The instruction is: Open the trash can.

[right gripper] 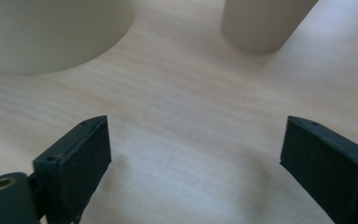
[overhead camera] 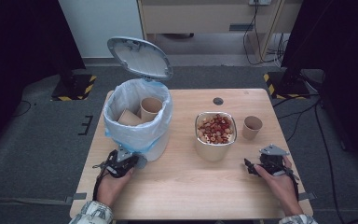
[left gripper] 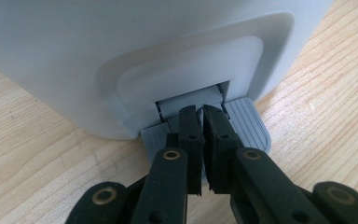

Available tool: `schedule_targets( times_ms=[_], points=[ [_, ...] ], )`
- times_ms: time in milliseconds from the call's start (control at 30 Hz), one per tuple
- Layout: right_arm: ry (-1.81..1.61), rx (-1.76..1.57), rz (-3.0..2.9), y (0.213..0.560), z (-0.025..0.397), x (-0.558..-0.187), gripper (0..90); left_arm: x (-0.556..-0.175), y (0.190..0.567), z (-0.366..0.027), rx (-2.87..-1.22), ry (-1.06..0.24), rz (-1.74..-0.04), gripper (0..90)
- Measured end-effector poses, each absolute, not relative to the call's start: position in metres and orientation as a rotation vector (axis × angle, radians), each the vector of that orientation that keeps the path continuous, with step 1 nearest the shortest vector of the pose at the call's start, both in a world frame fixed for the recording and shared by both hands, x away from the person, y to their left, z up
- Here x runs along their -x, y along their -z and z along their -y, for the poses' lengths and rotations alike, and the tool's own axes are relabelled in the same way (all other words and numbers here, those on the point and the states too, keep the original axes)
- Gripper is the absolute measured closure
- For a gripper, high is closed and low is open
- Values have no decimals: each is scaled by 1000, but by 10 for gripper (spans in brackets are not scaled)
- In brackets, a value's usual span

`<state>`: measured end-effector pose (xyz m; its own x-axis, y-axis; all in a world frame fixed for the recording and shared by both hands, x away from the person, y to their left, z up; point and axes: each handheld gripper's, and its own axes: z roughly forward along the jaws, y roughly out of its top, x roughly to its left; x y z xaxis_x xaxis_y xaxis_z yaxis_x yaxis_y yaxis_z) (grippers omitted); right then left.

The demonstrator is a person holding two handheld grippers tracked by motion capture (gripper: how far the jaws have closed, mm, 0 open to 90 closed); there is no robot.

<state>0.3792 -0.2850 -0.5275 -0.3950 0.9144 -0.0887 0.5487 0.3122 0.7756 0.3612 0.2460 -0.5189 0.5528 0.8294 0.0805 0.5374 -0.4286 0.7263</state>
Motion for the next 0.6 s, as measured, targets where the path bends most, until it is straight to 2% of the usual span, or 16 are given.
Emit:
schedule_targets(
  times_ms=[133, 267, 600],
  points=[
    [-941, -1263, -1944, 522, 293, -393, 170, -361, 519, -246, -2132, -575, -1094, 856],
    [-1007, -1283, -1908, 522, 298, -406, 169, -361, 519, -246, -2131, -574, -1094, 856],
    [-1068, -1365, -1894, 515, 304, -429, 109, -361, 519, -246, -2131, -575, -1094, 856]
  ],
)
